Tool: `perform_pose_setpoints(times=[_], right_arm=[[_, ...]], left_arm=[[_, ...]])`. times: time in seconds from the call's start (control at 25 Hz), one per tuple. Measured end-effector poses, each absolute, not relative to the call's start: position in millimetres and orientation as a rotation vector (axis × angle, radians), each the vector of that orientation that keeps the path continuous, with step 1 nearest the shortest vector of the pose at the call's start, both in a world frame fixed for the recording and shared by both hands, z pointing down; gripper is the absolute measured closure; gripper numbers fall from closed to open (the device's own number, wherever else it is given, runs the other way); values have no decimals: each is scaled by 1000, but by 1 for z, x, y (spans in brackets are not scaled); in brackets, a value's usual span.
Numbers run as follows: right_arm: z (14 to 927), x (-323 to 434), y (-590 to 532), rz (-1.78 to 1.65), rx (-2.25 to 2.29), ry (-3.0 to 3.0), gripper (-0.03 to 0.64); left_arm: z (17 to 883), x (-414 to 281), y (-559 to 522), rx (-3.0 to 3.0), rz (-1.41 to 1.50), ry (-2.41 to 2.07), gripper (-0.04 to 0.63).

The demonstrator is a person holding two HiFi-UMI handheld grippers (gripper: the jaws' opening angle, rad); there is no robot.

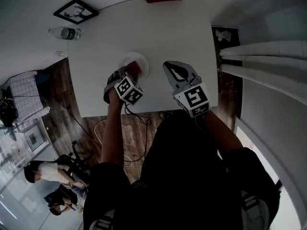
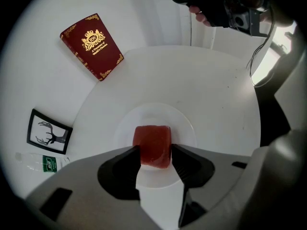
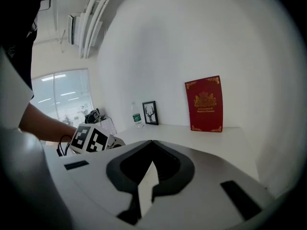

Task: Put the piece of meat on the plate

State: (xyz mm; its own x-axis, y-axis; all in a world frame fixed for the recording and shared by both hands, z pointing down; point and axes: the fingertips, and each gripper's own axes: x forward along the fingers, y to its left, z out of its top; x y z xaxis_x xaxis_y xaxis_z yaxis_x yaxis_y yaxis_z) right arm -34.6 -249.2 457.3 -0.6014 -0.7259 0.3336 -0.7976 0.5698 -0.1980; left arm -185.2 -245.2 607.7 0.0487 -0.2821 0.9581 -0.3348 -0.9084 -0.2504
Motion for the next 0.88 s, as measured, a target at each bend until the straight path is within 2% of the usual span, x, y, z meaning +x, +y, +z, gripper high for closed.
perform_pose_setpoints(times=[0.36, 0.48, 0.64, 0.88], right_arm=[[428, -42, -236, 427, 1266, -2601, 597], [415, -51, -230, 388, 1252, -2610, 595], [398, -69, -217, 340, 1216, -2655, 595], [382, -93, -189, 287, 1144, -2691, 597]], left_arm=[[562, -173, -239, 2371, 1904, -859, 393], [532, -169, -230, 2429, 1721, -1032, 402], [488, -172, -213, 2470, 1448, -1252, 503], [439, -182, -176, 2473, 1147, -1462, 567]])
